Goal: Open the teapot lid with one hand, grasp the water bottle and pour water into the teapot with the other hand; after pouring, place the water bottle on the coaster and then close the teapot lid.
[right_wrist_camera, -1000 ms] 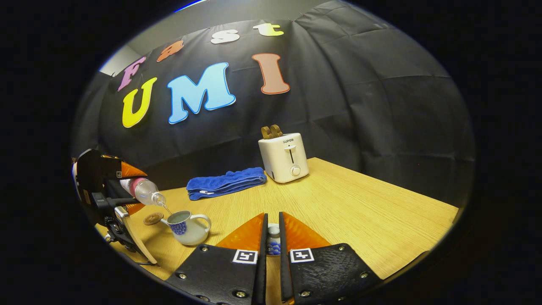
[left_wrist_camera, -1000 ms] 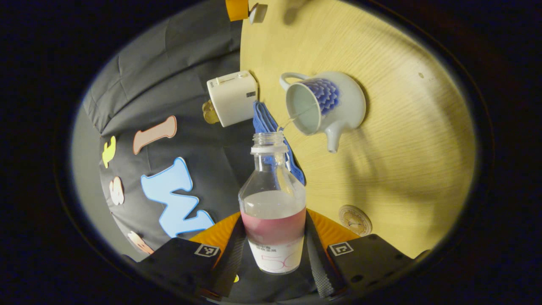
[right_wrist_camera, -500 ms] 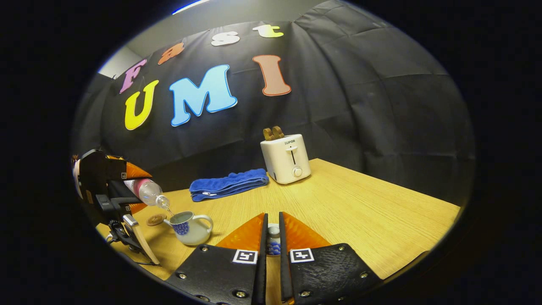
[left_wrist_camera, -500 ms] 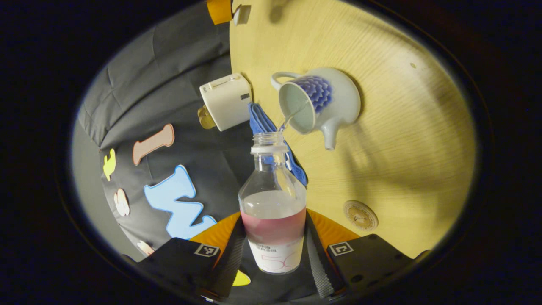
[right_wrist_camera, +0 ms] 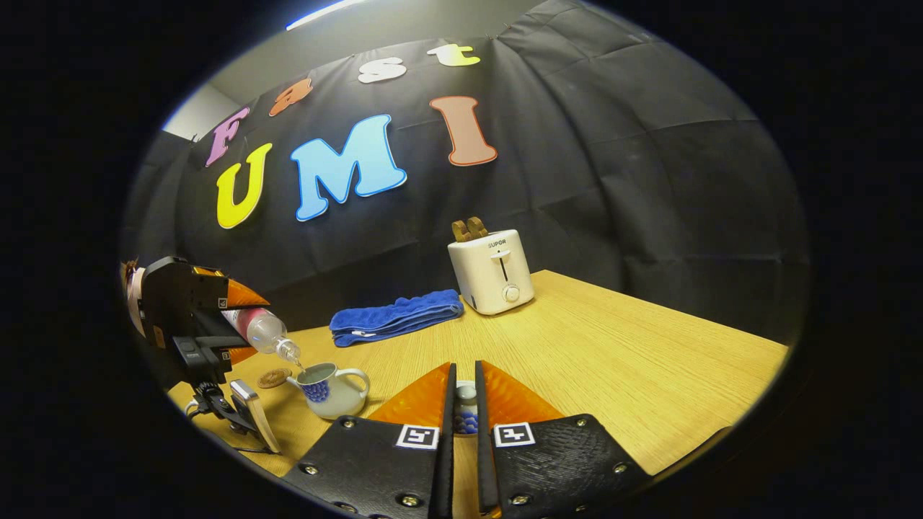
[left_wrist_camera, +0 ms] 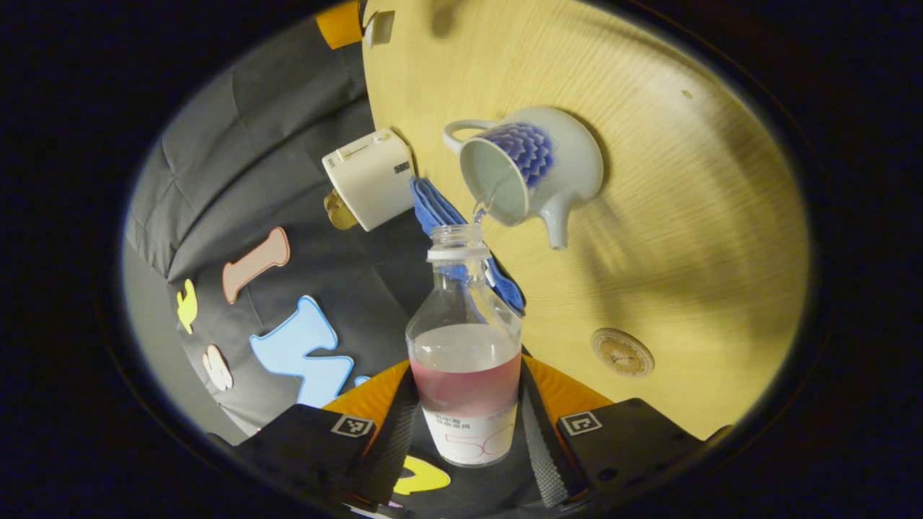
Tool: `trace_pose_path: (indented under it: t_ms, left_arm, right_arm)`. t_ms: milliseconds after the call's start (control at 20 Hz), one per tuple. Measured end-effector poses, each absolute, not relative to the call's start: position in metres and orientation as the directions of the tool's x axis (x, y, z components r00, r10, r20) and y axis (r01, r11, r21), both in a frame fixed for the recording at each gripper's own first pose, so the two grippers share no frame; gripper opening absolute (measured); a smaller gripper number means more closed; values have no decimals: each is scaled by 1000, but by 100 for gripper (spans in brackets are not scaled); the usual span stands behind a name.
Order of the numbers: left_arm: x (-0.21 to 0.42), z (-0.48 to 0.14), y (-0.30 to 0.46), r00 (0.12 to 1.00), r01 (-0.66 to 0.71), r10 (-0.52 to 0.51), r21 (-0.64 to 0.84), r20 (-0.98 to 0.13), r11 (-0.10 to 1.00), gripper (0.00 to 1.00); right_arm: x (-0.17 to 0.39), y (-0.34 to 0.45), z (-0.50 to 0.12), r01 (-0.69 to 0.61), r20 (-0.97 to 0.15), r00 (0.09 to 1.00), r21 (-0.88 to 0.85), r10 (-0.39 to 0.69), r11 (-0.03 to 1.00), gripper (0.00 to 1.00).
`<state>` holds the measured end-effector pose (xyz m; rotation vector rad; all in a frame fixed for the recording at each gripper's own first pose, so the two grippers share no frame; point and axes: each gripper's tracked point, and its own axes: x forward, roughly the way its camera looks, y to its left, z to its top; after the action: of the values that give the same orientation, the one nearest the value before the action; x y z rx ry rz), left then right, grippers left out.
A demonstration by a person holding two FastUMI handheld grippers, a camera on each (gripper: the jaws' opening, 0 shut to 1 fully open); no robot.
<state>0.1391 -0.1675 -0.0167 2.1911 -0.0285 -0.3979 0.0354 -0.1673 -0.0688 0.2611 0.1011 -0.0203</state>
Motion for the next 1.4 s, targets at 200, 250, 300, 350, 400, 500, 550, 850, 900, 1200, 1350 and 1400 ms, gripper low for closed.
trace_pose_path:
  t_ms: [200,250,300,350,400,500,550,850,900,1200,1350,1400]
  left_arm:
    - [139,-10,-167,952,109,-154,764,-265,-636,84]
    - [141,-8,-168,954,105,-151,758,-261,-644,84]
    - [141,-5,-168,955,103,-147,752,-257,-651,84]
    - [141,-4,-170,956,96,-149,749,-253,-656,84]
    - [141,-1,-171,956,91,-151,743,-252,-663,84]
    - [141,1,-172,957,82,-152,736,-246,-672,84]
    - [140,0,-172,958,82,-149,731,-246,-678,84]
    - [138,7,-175,965,58,-138,693,-225,-719,84]
    - [138,9,-176,965,52,-139,686,-221,-726,84]
    - [132,14,-185,969,3,-160,660,-188,-752,84]
    - [131,15,-185,969,1,-159,650,-187,-760,84]
    - [131,16,-186,970,-3,-161,647,-185,-762,84]
  right_arm:
    - [35,-166,-68,30,-98,995,242,-6,970,14]
    - [35,-166,-68,28,-97,995,239,-5,971,14]
    - [35,-165,-68,28,-96,995,238,-5,971,14]
    - [34,-165,-68,27,-94,996,236,-5,971,14]
    - [34,-165,-68,28,-93,996,233,-6,972,14]
    - [34,-164,-67,27,-92,996,228,-6,973,14]
    - [34,-164,-68,24,-90,996,224,-4,974,14]
    - [33,-161,-66,19,-80,997,200,-3,980,14]
    - [33,-161,-65,18,-79,997,202,-2,979,14]
    - [32,-163,-66,12,-77,997,227,5,974,14]
    - [32,-163,-66,10,-77,997,230,8,973,14]
    - [32,-163,-65,10,-74,997,230,8,973,14]
